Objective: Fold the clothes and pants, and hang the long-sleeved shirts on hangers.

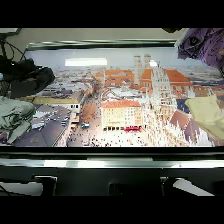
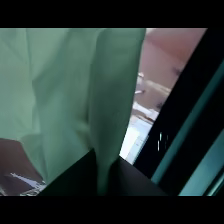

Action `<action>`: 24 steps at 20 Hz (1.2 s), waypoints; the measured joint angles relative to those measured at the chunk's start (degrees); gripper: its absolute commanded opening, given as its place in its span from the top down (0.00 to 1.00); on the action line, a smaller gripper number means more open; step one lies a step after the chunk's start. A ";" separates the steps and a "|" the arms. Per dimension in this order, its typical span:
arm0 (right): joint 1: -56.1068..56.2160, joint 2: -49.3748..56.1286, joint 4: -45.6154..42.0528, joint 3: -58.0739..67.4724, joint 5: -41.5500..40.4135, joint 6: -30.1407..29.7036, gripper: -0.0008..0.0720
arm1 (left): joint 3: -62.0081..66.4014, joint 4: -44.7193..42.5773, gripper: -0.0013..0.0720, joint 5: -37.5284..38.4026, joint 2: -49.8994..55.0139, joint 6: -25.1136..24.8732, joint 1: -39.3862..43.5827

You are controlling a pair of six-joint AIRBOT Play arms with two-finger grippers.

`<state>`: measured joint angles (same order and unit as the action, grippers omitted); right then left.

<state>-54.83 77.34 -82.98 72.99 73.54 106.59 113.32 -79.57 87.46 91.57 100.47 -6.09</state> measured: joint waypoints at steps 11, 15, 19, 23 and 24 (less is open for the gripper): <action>-2.75 -8.94 -9.64 -22.14 -3.02 1.97 0.95 | 0.00 0.02 0.96 0.02 0.02 0.00 0.76; -2.80 -9.14 -11.58 -22.88 -1.99 2.60 0.84 | 0.00 0.02 0.96 0.02 0.02 0.00 0.79; -2.80 -9.16 -13.90 -23.06 -1.16 2.82 0.22 | 0.00 0.02 0.96 0.02 0.02 0.00 0.79; -2.75 -9.60 -13.16 -19.65 -2.34 2.62 0.47 | 0.00 0.02 0.96 0.02 0.02 0.00 0.79; -2.54 -9.73 -10.56 -17.42 -4.04 1.40 0.56 | 0.00 0.02 0.96 0.04 0.02 0.00 0.79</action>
<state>-57.36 67.61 -93.54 55.57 69.49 107.98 113.32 -79.55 87.50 91.59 100.47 -5.30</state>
